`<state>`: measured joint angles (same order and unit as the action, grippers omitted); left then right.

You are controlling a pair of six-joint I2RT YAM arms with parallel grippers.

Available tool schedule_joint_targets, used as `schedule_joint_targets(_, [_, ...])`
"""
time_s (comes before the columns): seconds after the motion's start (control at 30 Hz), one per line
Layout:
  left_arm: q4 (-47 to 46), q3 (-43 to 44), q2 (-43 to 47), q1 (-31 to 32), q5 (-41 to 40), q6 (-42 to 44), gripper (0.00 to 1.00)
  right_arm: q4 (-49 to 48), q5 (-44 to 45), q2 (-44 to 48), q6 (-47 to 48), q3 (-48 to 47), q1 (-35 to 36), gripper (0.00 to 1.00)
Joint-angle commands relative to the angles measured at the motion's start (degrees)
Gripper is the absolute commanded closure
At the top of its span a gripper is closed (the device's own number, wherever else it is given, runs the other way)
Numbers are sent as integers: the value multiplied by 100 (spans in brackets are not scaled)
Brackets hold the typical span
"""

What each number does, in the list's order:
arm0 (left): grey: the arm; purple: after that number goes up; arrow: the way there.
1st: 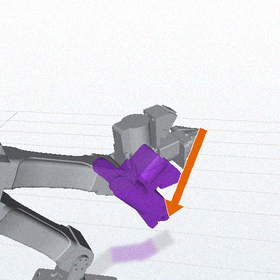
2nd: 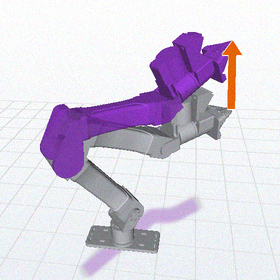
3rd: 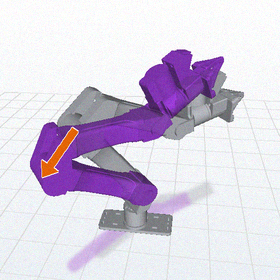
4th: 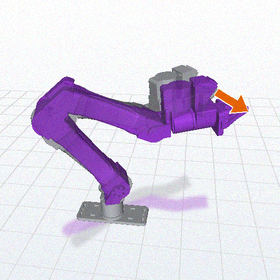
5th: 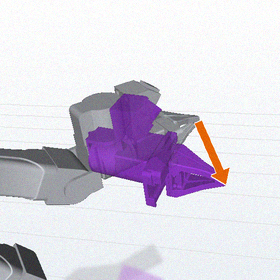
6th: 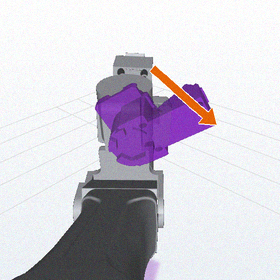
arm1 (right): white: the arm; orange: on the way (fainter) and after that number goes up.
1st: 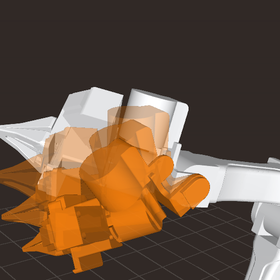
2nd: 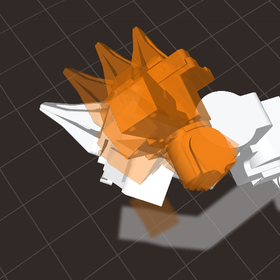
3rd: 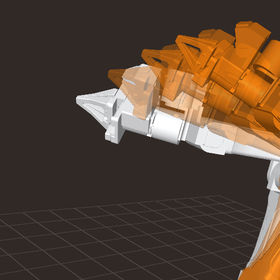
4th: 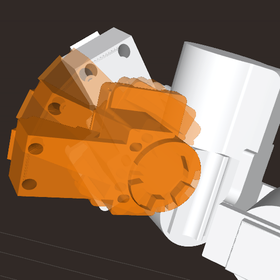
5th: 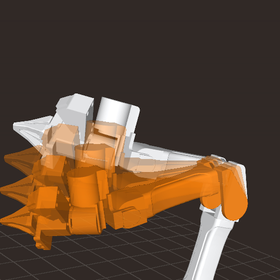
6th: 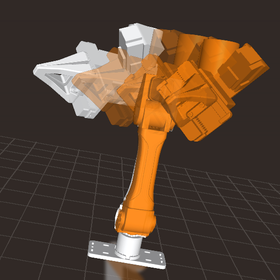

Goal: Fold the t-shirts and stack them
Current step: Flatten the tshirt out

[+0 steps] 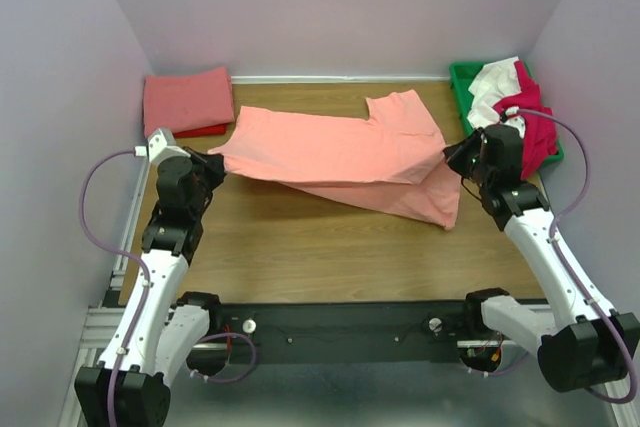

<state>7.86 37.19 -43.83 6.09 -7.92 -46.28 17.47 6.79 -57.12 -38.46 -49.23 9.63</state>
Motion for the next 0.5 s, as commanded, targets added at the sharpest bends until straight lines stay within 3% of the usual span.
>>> schedule_joint_targets(0.0, [-276, 892, -327, -2, -139, 260, 100, -780, 612, -203, 242, -884, -22, 100])
schedule_joint_targets(0.27, [-109, 2739, -398, -2, 247, 883, 100, -825, 666, 385, 769, -2265, -31, 99])
schedule_joint_targets(0.47, [75, 3961, 234, -2, 588, 1033, 100, -527, 385, 720, 1059, -3626, -31, 100])
